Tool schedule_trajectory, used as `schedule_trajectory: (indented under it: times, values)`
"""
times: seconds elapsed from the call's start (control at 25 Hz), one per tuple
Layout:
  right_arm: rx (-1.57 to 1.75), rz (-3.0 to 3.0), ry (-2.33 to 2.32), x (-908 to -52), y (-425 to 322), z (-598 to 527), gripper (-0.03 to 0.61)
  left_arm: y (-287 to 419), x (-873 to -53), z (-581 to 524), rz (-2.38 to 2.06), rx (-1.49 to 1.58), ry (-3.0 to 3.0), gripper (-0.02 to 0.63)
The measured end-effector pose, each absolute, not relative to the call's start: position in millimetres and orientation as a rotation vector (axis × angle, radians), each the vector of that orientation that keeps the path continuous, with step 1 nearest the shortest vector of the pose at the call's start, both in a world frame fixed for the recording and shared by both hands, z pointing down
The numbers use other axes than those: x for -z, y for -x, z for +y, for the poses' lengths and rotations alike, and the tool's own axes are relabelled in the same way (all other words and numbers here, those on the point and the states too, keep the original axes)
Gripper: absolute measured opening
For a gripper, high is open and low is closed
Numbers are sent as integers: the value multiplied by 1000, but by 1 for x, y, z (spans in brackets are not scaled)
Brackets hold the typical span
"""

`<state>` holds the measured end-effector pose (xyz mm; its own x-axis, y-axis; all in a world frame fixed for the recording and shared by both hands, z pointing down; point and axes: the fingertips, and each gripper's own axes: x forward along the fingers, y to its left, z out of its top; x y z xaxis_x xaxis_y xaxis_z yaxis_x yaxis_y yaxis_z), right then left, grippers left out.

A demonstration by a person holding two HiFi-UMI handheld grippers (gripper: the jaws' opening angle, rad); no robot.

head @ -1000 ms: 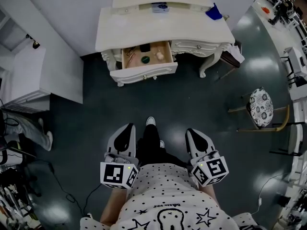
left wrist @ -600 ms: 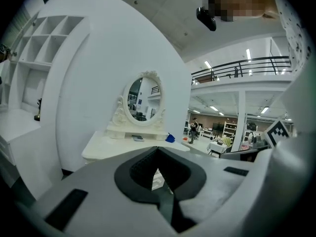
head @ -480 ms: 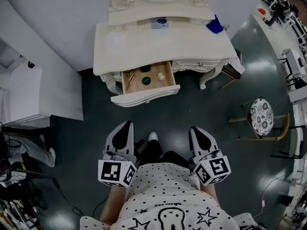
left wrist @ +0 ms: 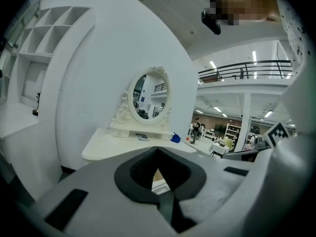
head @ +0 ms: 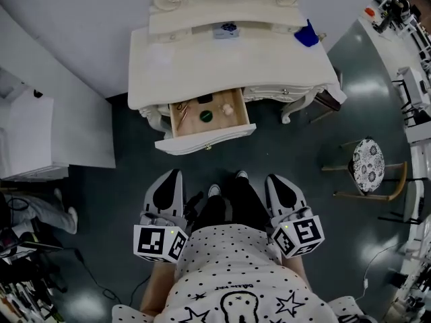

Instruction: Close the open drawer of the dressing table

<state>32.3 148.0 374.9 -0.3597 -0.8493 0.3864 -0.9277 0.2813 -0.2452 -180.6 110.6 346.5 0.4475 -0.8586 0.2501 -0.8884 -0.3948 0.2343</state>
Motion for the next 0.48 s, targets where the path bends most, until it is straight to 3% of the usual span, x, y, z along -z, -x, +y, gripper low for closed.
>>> schedule_trajectory:
  times: [0.48]
  values:
    - [-603,-2441,-1487,-376,-64,47,9,161,-344,35,-1661,-73,-2260,12]
